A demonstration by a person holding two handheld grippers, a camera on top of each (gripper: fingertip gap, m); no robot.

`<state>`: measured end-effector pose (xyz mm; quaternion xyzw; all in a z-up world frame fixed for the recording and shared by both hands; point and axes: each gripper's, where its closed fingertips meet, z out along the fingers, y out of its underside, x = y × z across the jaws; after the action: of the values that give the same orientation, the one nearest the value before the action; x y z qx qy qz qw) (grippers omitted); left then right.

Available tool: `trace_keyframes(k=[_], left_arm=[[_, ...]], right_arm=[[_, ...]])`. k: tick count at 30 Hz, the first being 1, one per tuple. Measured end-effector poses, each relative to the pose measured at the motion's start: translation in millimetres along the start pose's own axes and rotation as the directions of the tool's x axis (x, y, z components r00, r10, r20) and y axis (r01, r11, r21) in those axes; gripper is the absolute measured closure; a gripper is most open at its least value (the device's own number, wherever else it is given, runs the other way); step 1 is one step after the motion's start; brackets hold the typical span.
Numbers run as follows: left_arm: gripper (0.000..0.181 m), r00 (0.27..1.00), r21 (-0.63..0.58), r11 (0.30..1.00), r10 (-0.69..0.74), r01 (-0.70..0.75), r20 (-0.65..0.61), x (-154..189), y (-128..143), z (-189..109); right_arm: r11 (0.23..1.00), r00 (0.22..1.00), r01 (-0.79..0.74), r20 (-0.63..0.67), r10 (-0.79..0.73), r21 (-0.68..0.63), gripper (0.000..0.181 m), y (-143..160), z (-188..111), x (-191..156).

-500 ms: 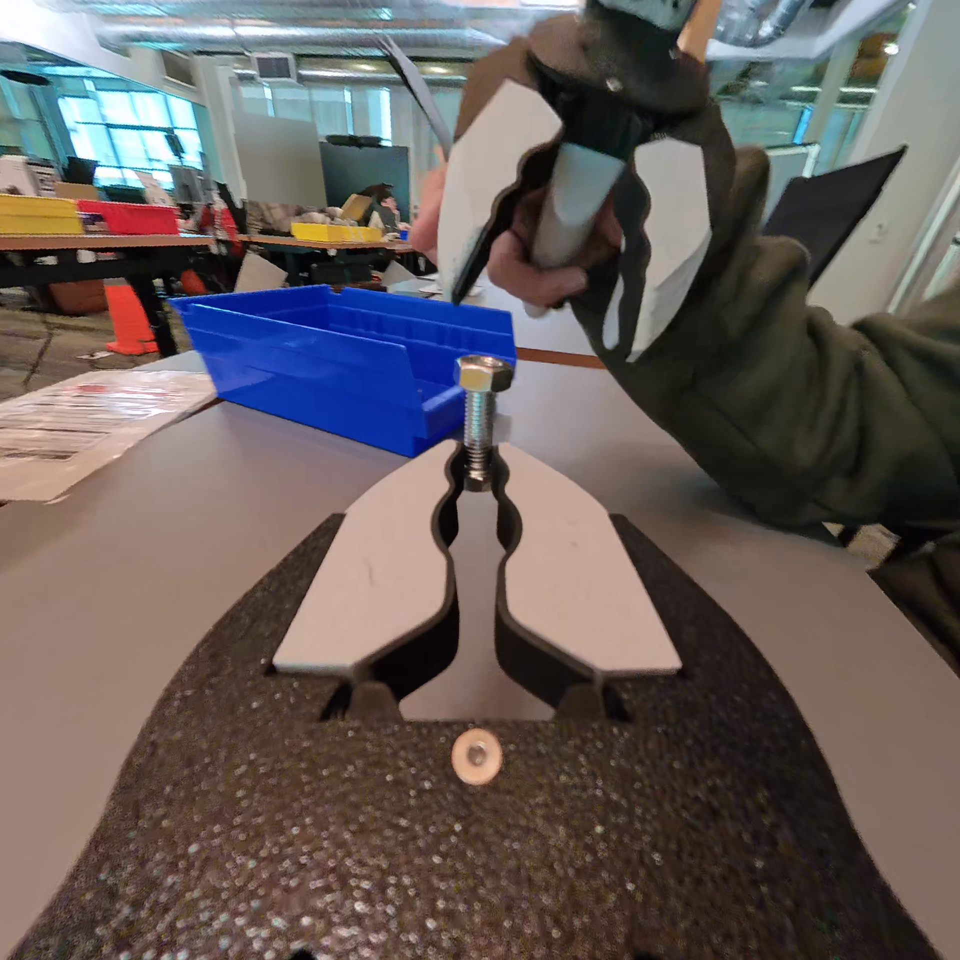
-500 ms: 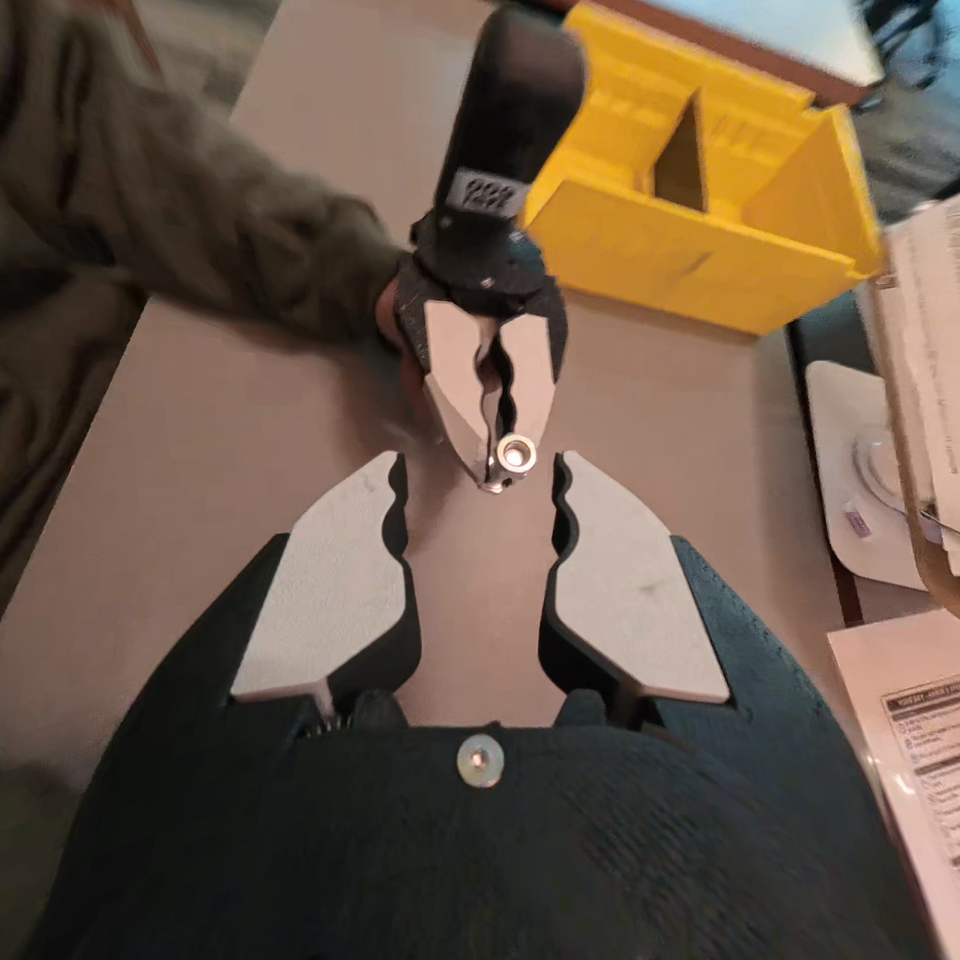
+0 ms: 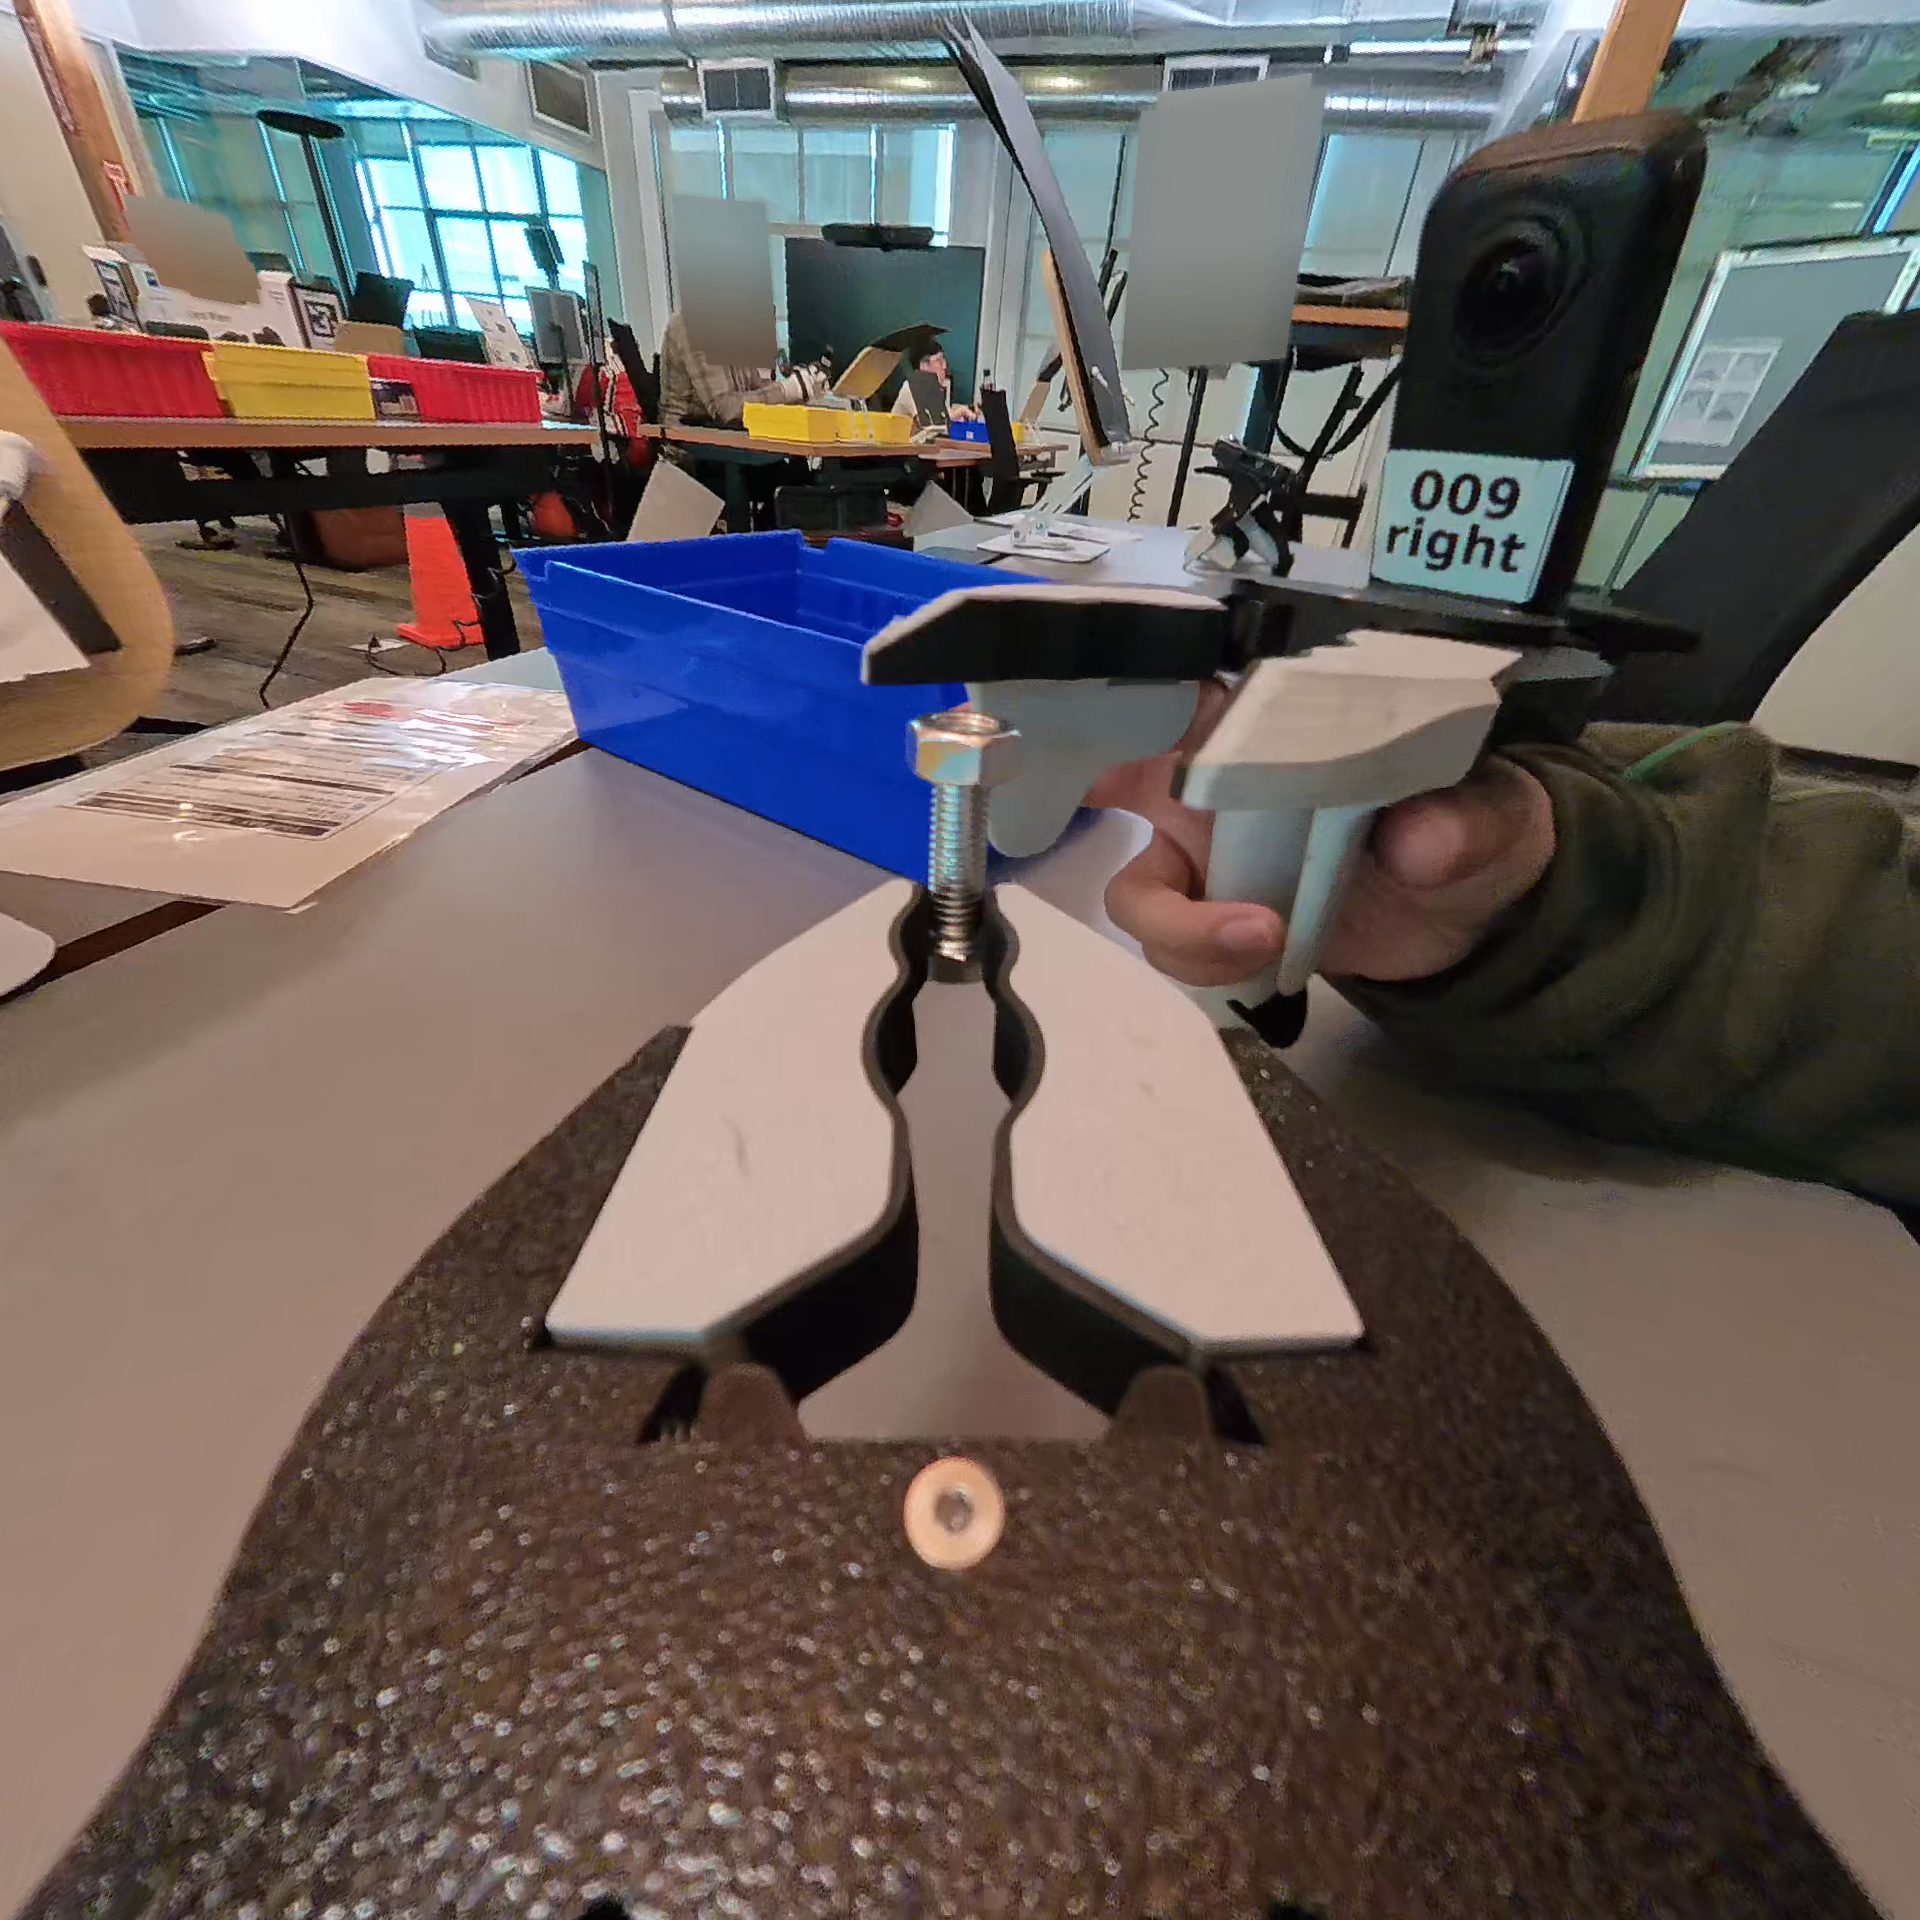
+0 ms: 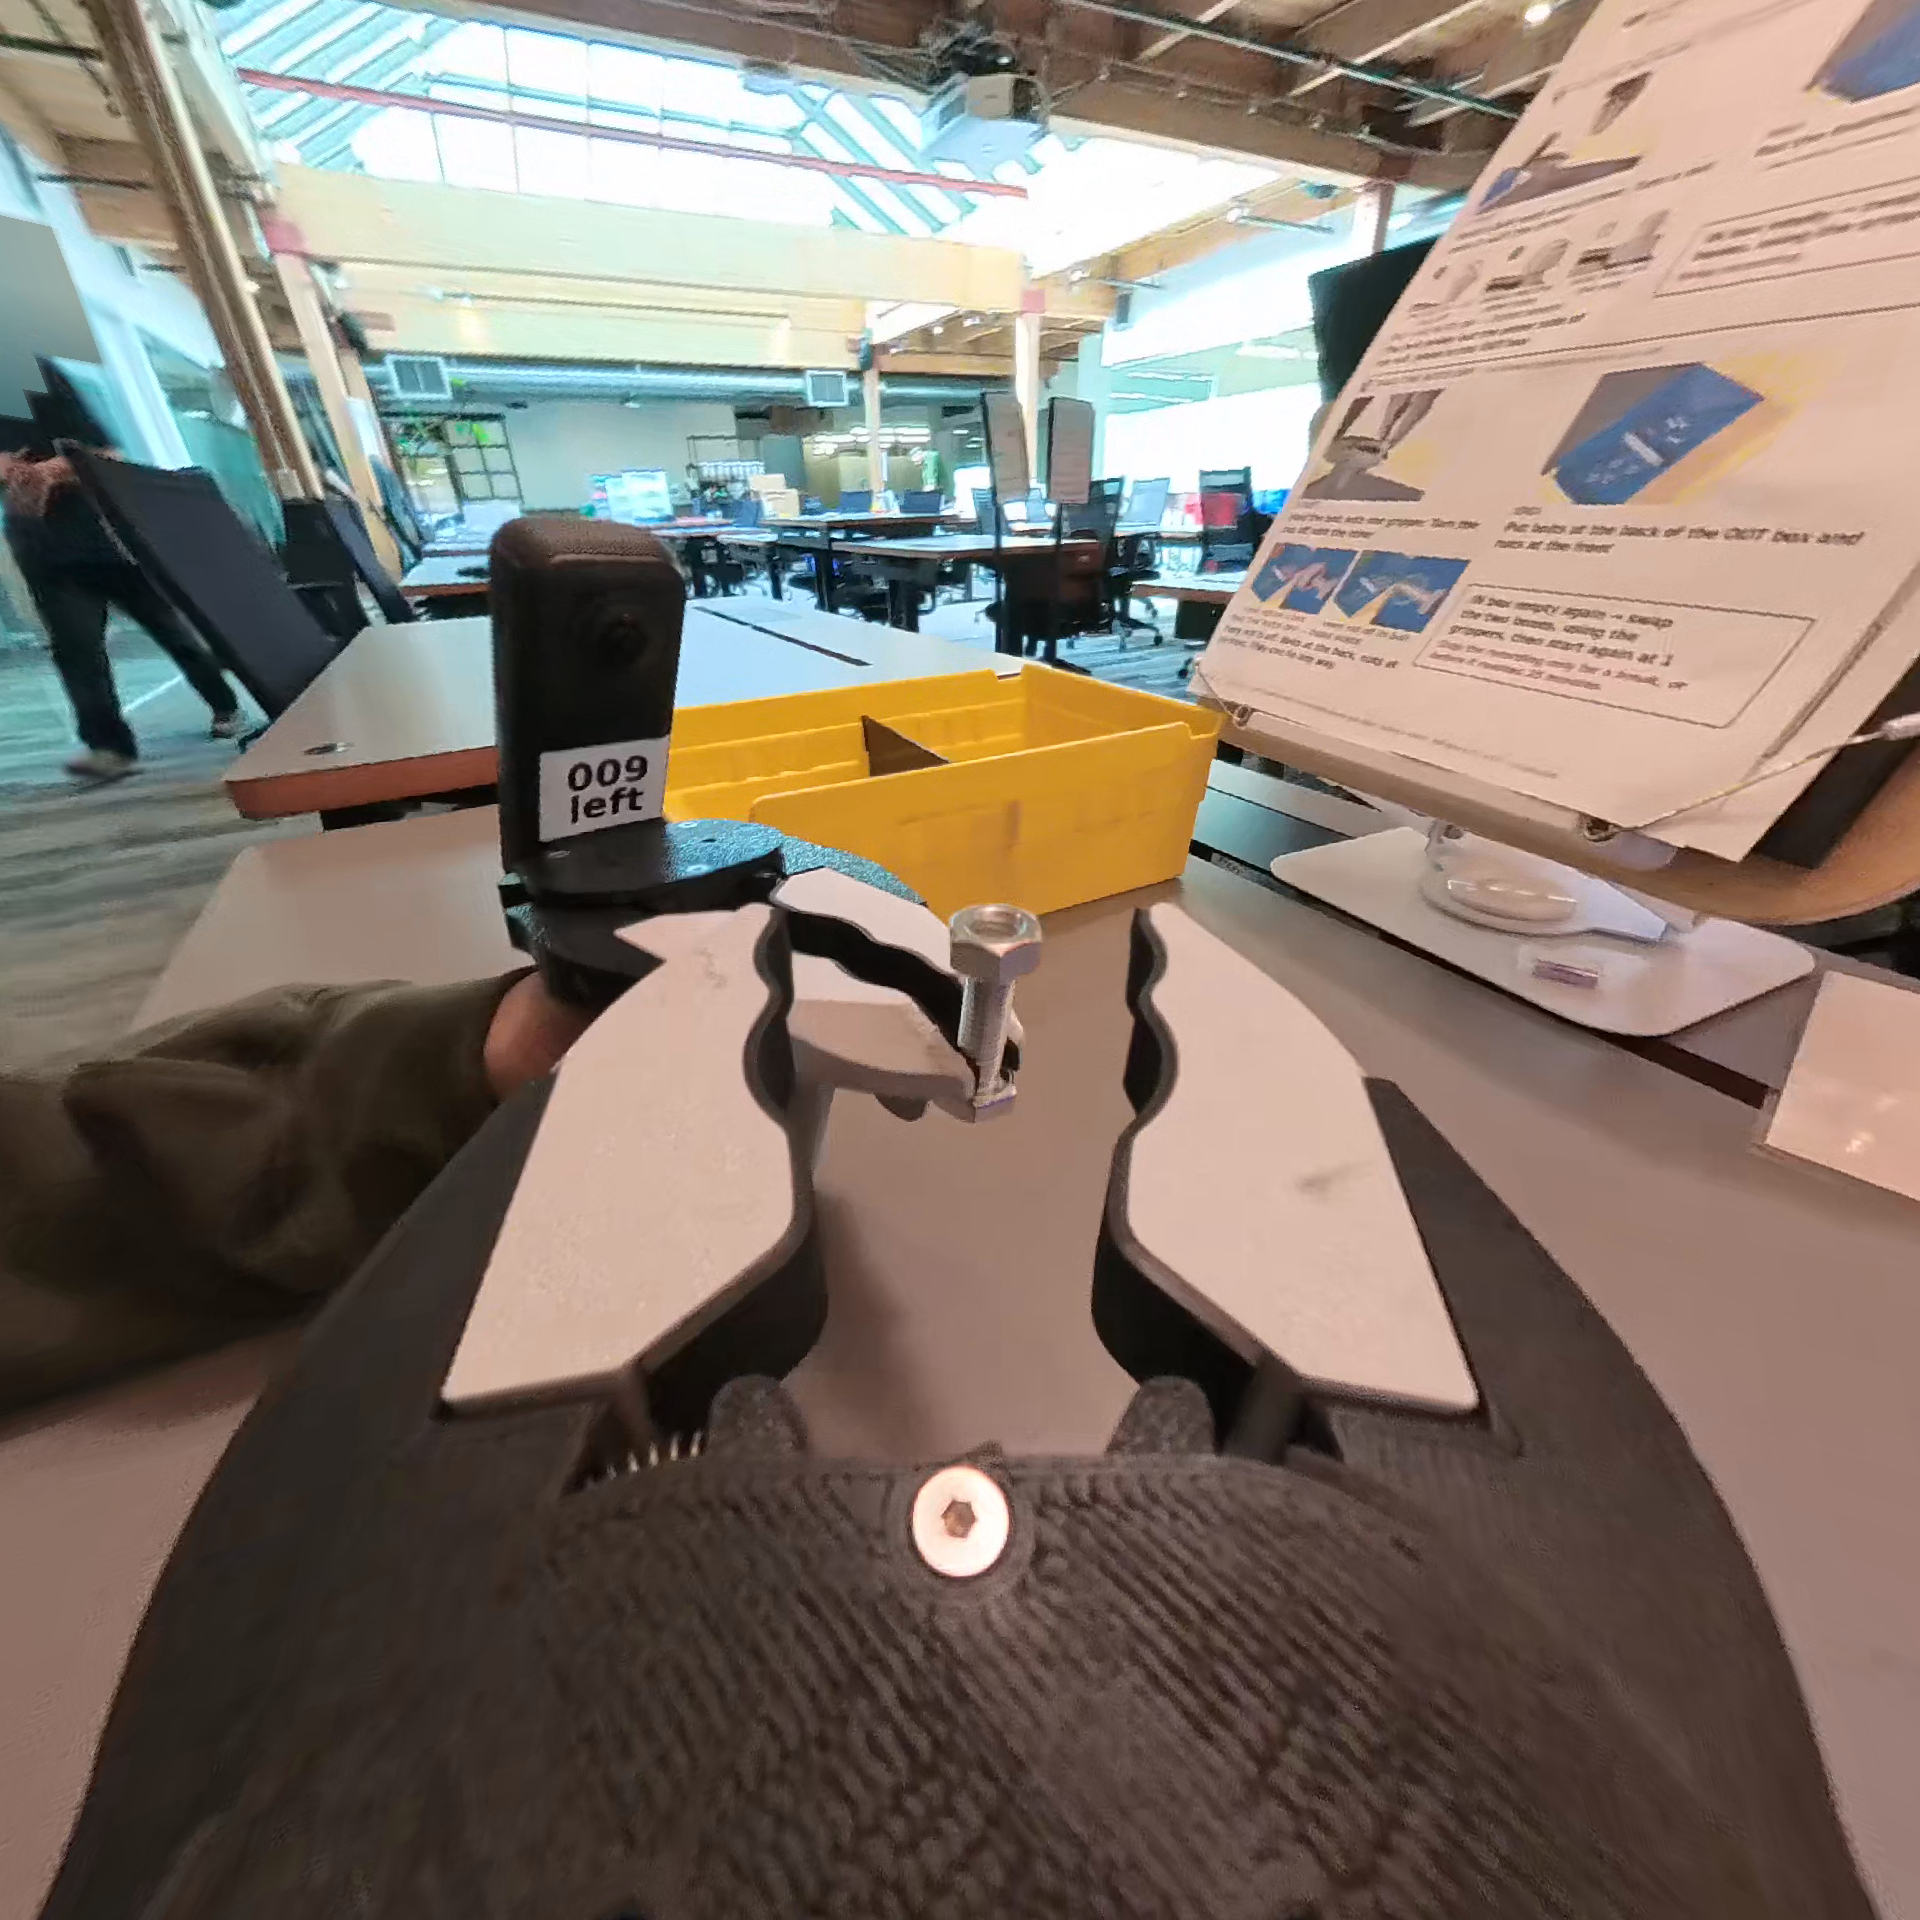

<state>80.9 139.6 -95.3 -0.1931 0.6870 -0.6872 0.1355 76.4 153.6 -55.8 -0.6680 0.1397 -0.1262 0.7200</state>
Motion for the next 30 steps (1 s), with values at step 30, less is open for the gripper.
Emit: trace_keyframes(k=[30], left_arm=[[0.172, 0.994, -0.042, 0.998, -0.031, 0.036, 0.108, -17, 8, -3]], right_arm=[[0.997, 0.997, -0.077, -0.009, 0.077, -0.013, 0.125, 14, 4, 2]])
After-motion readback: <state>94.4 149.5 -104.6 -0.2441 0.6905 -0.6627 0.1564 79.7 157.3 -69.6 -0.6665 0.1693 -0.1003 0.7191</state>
